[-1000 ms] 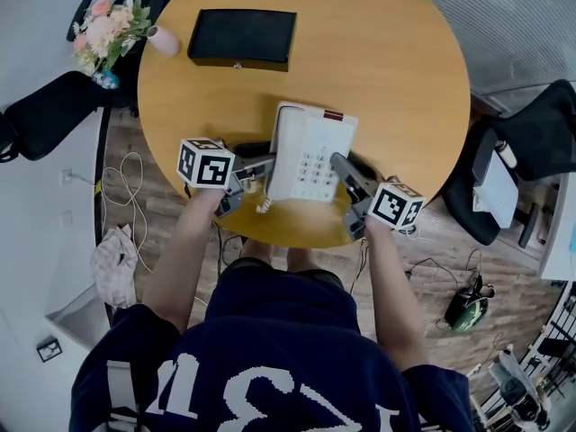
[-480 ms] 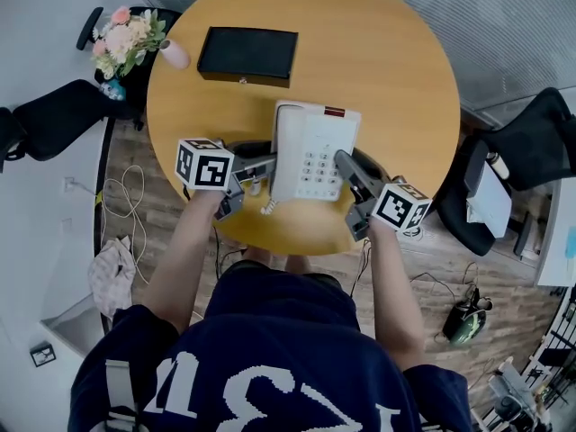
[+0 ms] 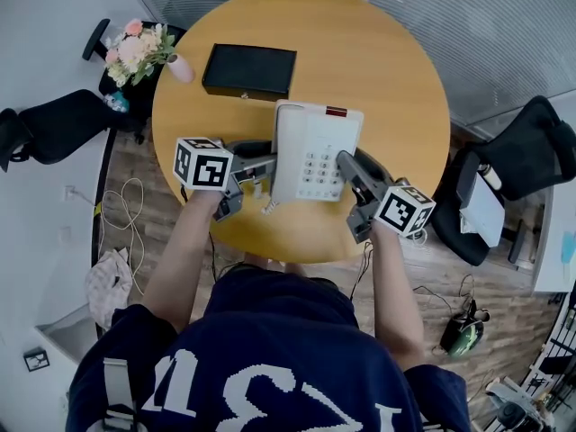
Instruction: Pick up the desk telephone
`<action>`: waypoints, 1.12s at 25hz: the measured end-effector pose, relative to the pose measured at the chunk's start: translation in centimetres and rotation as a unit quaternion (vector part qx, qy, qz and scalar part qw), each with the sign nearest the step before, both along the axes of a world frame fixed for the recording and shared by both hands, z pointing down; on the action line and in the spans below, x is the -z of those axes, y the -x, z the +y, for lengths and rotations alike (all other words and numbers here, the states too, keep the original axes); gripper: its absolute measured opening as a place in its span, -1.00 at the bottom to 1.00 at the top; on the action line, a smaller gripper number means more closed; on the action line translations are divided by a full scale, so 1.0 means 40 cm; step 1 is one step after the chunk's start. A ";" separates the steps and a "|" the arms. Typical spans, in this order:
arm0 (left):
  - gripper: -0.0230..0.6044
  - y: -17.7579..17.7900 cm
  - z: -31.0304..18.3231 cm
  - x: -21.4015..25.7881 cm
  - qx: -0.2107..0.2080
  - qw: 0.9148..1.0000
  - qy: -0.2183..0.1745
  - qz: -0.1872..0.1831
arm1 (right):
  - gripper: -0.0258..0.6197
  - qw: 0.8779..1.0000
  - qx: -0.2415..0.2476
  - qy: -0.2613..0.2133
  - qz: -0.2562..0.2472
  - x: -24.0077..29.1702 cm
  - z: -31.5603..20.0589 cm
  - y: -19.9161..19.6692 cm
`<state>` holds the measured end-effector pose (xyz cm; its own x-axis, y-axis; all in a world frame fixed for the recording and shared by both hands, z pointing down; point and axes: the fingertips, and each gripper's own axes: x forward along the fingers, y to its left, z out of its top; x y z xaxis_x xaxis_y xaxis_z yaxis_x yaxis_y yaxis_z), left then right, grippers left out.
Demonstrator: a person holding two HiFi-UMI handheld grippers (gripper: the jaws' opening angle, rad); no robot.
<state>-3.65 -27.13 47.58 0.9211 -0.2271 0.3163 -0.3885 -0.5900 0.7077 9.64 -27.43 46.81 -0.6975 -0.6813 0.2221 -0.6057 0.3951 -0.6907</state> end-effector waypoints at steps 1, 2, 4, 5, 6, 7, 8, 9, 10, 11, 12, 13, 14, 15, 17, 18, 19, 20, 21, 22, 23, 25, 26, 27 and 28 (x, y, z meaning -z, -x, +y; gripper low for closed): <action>-0.31 -0.002 -0.003 0.009 0.000 1.000 -0.004 -0.001 | -0.44 1.000 0.000 -0.004 0.000 0.009 -0.003 -0.002; -0.31 -0.005 -0.006 0.018 0.000 1.000 -0.008 -0.001 | -0.44 1.000 -0.001 -0.008 -0.001 0.018 -0.006 -0.004; -0.31 -0.008 -0.010 0.035 0.001 1.000 -0.014 -0.001 | -0.44 1.000 -0.003 -0.016 -0.002 0.035 -0.011 -0.008; -0.31 -0.009 -0.012 0.042 0.002 1.000 -0.017 -0.001 | -0.44 1.000 -0.004 -0.020 -0.003 0.042 -0.013 -0.010; -0.31 -0.009 -0.013 0.048 0.003 1.000 -0.019 -0.001 | -0.44 1.000 -0.006 -0.022 -0.004 0.048 -0.015 -0.011; -0.31 -0.009 -0.015 0.053 0.005 1.000 -0.021 -0.001 | -0.44 1.000 -0.007 -0.024 -0.005 0.052 -0.017 -0.010; -0.31 -0.007 -0.016 0.057 0.006 1.000 -0.022 -0.001 | -0.44 1.000 -0.008 -0.026 -0.005 0.055 -0.019 -0.009; -0.31 -0.006 -0.017 0.061 0.006 1.000 -0.023 -0.001 | -0.44 1.000 -0.007 -0.028 -0.005 0.059 -0.019 -0.008; -0.31 -0.004 -0.018 0.064 0.006 1.000 -0.025 -0.002 | -0.44 1.000 -0.007 -0.029 -0.004 0.063 -0.020 -0.006; -0.31 -0.002 -0.018 0.068 0.006 1.000 -0.026 -0.002 | -0.44 0.999 -0.007 -0.031 -0.003 0.067 -0.020 -0.003; -0.31 0.000 -0.018 0.072 0.006 1.000 -0.028 -0.002 | -0.44 0.999 -0.007 -0.034 -0.002 0.072 -0.020 -0.002; -0.31 0.000 -0.017 0.077 0.006 1.000 -0.029 -0.001 | -0.44 0.999 -0.007 -0.037 -0.001 0.078 -0.020 -0.001; -0.31 0.000 -0.017 0.082 0.006 1.000 -0.031 0.000 | -0.44 0.999 -0.007 -0.039 0.000 0.084 -0.020 -0.002; -0.31 -0.002 -0.017 0.086 0.007 0.999 -0.032 0.001 | -0.44 0.999 -0.007 -0.042 0.000 0.089 -0.021 -0.003; -0.31 -0.005 -0.017 0.094 0.007 0.999 -0.035 0.002 | -0.44 0.999 -0.007 -0.047 -0.001 0.099 -0.022 -0.006; -0.31 -0.007 -0.017 0.097 0.007 0.999 -0.036 0.002 | -0.44 0.999 -0.007 -0.048 -0.001 0.102 -0.021 -0.007; -0.31 -0.007 -0.017 0.100 0.007 0.999 -0.038 0.002 | -0.44 0.999 -0.007 -0.049 -0.001 0.105 -0.021 -0.008; -0.31 -0.007 -0.016 0.103 0.007 0.999 -0.039 0.002 | -0.44 0.999 -0.006 -0.051 -0.002 0.106 -0.020 -0.009; -0.31 -0.007 -0.016 0.106 0.008 0.999 -0.041 0.002 | -0.44 0.999 -0.006 -0.052 -0.002 0.108 -0.019 -0.009; -0.31 -0.008 -0.016 0.109 0.009 0.999 -0.043 0.003 | -0.44 0.999 -0.006 -0.053 -0.002 0.111 -0.019 -0.010; -0.31 -0.008 -0.016 0.113 0.010 0.999 -0.044 0.004 | -0.44 0.998 -0.006 -0.055 -0.003 0.114 -0.019 -0.010; -0.31 -0.007 -0.017 0.121 0.012 0.999 -0.047 0.005 | -0.44 0.998 -0.007 -0.056 -0.003 0.121 -0.020 -0.010; -0.31 -0.007 -0.017 0.125 0.012 0.999 -0.048 0.005 | -0.44 0.998 -0.007 -0.058 -0.004 0.125 -0.020 -0.009; -0.31 -0.006 -0.018 0.129 0.012 0.999 -0.050 0.005 | -0.44 0.998 -0.007 -0.059 -0.003 0.129 -0.020 -0.009; -0.31 -0.005 -0.019 0.134 0.012 0.999 -0.051 0.006 | -0.44 0.998 -0.007 -0.060 -0.003 0.133 -0.021 -0.008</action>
<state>-3.43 -27.90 42.24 0.9185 -0.2792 0.2799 -0.3953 -0.6505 0.6485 9.97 -28.26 41.49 -0.6893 -0.7121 0.1333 -0.6073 0.4676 -0.6423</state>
